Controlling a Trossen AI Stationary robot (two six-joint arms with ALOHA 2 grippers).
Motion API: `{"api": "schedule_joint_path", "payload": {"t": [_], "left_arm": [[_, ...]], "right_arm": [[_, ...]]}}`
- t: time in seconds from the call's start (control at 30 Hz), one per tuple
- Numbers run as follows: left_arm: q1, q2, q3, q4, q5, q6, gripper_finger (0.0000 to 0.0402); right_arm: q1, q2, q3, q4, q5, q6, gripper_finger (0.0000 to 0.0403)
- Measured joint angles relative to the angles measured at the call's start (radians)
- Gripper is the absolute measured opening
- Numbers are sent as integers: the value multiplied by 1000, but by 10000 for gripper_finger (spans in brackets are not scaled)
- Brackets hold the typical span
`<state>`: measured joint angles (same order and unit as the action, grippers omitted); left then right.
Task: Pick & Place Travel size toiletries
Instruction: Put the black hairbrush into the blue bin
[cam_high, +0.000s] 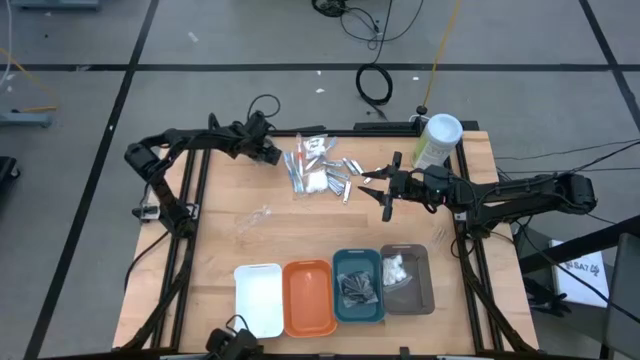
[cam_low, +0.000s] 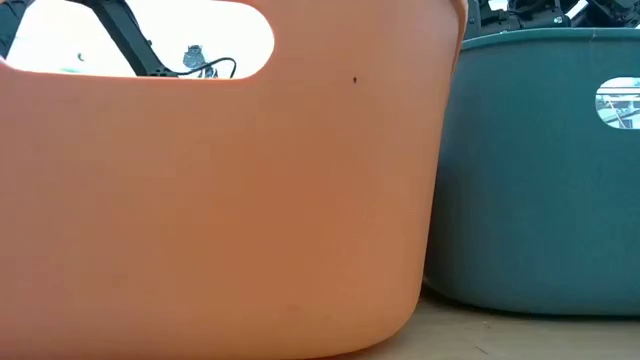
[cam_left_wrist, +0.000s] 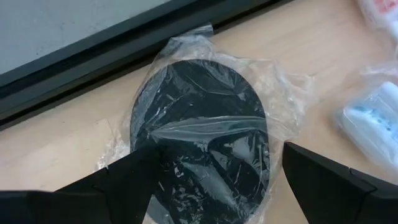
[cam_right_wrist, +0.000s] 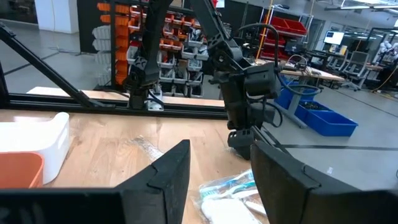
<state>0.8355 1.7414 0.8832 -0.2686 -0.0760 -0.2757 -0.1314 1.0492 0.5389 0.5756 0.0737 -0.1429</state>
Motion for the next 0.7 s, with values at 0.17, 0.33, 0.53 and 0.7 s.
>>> {"api": "schedule_joint_path", "payload": {"t": [0.17, 0.33, 0.53, 0.7], "left_arm": [[-21, 1, -1, -16, -36, -10, 280], [-39, 1, -2, -28, -33, -16, 174], [-55, -7, -3, -29, -22, 30, 32], [-79, -94, -12, -85, -11, 67, 9]], "right_arm": [[0, 0, 0, 0, 0, 1, 157], [0, 0, 0, 0, 0, 9, 157], [0, 0, 0, 0, 0, 9, 157], [0, 0, 0, 0, 2, 11, 157]]}}
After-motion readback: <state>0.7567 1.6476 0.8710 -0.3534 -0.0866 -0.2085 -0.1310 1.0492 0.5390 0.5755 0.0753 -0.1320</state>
